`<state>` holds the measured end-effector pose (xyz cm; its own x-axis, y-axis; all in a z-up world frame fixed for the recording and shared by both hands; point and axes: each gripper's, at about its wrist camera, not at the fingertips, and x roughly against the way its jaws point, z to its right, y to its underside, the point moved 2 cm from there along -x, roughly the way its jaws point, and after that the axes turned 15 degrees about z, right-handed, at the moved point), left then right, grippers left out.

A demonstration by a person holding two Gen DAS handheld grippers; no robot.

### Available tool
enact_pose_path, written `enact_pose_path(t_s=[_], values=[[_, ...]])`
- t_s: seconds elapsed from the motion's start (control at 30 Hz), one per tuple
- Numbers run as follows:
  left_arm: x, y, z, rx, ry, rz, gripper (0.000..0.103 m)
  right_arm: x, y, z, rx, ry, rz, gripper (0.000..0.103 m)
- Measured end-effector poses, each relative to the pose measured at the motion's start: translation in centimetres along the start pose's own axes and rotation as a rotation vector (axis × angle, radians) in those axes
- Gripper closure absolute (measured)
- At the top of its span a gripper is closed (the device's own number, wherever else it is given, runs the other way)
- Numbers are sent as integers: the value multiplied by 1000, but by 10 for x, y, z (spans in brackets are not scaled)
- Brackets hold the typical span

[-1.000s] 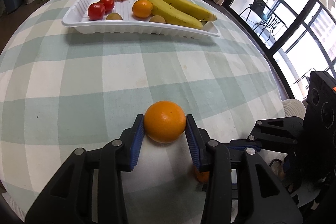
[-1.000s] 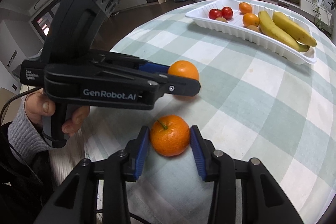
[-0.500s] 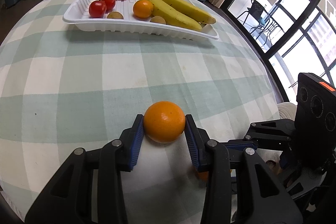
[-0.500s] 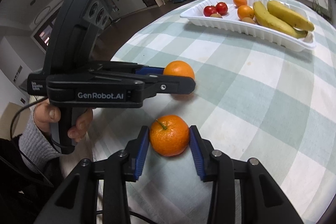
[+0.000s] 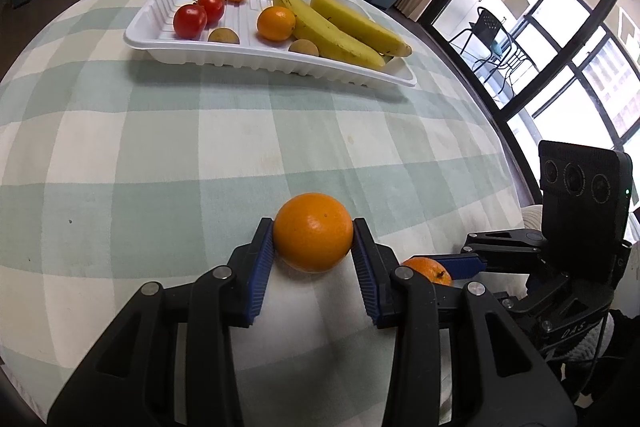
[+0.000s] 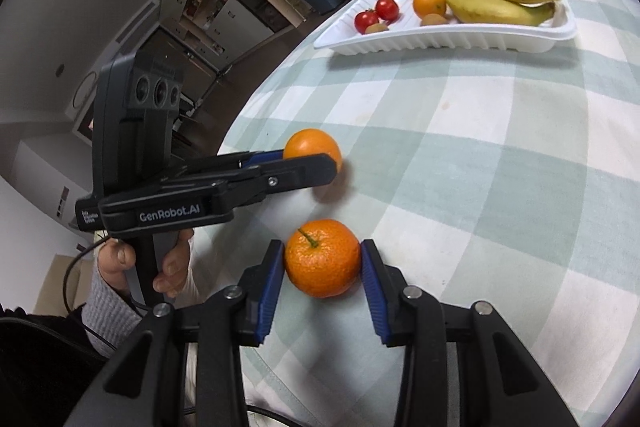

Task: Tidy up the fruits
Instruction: 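Lift the orange in the left gripper while the right gripper lifts its orange, then carry both oranges over the white tray beside the other fruit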

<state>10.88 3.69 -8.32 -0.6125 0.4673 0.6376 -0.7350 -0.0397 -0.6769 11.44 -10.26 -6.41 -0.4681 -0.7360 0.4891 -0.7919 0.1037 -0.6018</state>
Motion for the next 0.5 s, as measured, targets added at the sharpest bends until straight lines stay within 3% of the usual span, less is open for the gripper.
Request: enact_pose_path(t_s=[0.5], values=[[-11,-33,-8,22,12,26,67,15,-49,25,-81,6,113,62]])
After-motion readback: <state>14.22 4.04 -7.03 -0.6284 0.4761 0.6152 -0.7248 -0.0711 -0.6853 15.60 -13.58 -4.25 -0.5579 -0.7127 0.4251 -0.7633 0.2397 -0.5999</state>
